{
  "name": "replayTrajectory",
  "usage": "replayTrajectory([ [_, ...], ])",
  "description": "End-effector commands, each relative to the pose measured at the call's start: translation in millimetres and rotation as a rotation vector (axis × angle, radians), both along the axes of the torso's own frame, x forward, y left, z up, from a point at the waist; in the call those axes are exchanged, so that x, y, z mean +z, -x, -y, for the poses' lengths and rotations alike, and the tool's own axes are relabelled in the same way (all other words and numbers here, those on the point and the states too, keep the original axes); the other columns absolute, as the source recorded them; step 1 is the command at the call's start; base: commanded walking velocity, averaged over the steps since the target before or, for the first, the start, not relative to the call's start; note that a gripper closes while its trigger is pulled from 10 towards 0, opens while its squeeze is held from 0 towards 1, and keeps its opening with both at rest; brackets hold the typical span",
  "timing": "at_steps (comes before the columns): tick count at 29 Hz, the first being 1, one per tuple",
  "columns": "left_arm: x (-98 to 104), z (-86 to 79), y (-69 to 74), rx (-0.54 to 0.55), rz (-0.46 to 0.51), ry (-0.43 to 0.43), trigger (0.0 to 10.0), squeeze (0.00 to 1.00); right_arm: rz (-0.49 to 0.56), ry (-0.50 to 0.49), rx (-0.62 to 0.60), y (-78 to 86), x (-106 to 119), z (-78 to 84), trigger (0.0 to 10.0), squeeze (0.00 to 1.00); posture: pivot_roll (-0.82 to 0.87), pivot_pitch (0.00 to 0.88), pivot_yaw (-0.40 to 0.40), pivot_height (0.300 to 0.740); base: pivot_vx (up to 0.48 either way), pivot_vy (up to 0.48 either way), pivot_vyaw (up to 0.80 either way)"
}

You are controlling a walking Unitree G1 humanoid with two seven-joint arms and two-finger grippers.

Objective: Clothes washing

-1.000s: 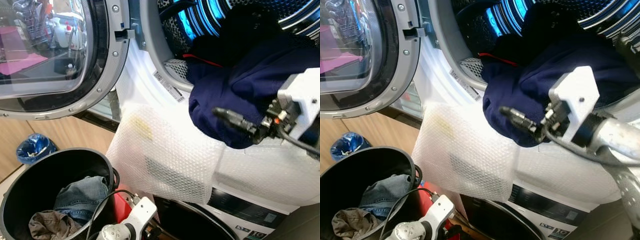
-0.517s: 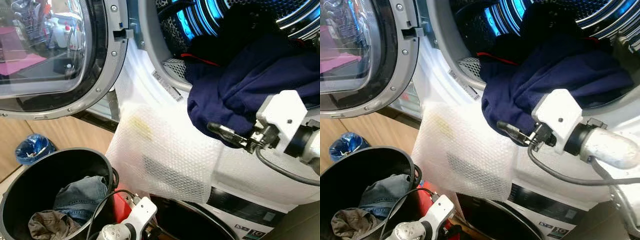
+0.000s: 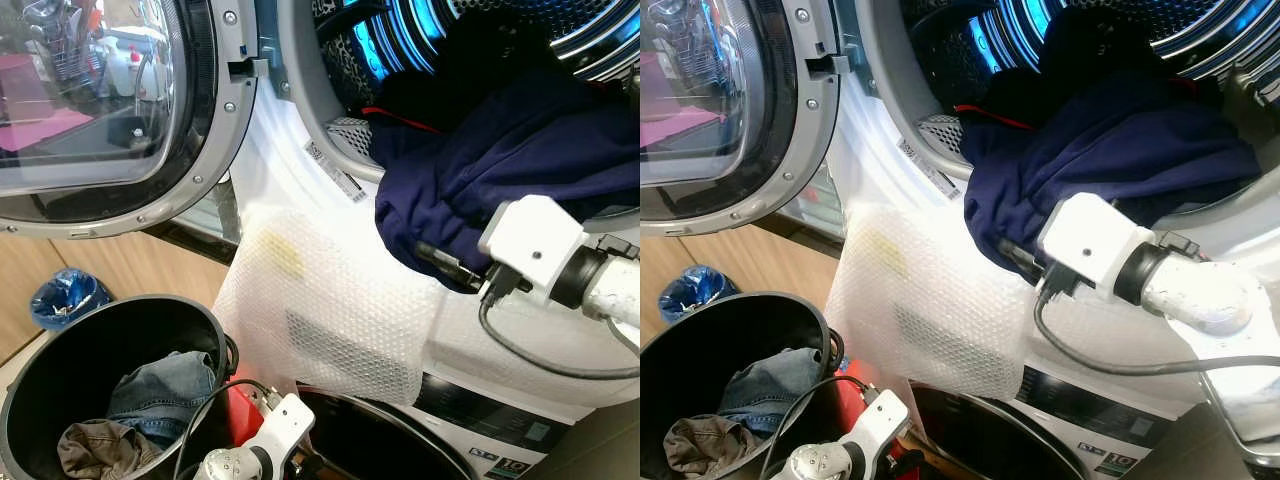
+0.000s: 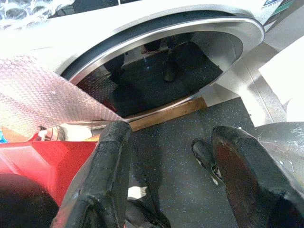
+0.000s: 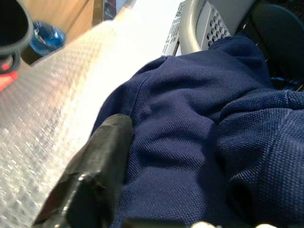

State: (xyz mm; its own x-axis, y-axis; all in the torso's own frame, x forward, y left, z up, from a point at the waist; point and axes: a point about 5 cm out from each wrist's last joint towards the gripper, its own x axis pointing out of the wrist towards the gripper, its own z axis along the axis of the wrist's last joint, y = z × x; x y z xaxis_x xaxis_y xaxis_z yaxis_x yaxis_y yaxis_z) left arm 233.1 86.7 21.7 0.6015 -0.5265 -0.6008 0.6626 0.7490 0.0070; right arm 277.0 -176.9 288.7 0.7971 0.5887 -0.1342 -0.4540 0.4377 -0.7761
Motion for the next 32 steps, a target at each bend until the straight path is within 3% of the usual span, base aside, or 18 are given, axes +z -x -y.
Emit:
replayTrajectory([
  [1, 2, 0.5, -1.3, -0.013, 0.017, -0.022, 10.0, 0.0, -0.048, 0.059, -0.037, -5.5, -12, 5.8, 1.5, 0.0, -0.12, 0.109, -0.004, 0.74, 0.0, 0.0, 0.0],
  [2, 2, 0.5, -1.3, -0.013, 0.017, -0.023, 10.0, 0.0, -0.045, 0.058, -0.042, -6.6, -13, 6.1, 0.0, 0.0, -0.12, 0.111, -0.006, 0.74, 0.0, 0.0, 0.0],
  [21, 1, 0.2, -1.5, -0.018, 0.027, -0.037, 10.0, 0.0, -0.006, 0.035, -0.056, -19.2, -8, 1.7, 0.0, 0.0, -0.12, 0.106, -0.008, 0.74, 0.0, 0.0, 0.0],
  [24, 1, 0.3, -2.1, -0.013, 0.026, -0.03, 10.0, 0.0, 0.018, -0.005, -0.019, -24.2, 0, -6.0, 0.0, 0.0, -0.12, 0.105, -0.008, 0.74, 0.0, 0.0, 0.0],
  [25, 4, 2.3, -3.4, 0.008, 0.017, 0.008, 10.0, 0.0, 0.032, -0.015, 0.003, -29.0, 4, -12.2, 0.0, 0.0, -0.12, 0.105, -0.008, 0.74, 0.0, 0.0, 0.0],
  [32, 3, 0.0, -3.8, 0.001, 0.025, -0.017, 10.0, 0.0, 0.043, -0.079, 0.118, -39.8, 18, -34.4, 0.0, 0.0, -0.12, 0.101, -0.004, 0.74, 0.0, 0.0, 0.0],
])
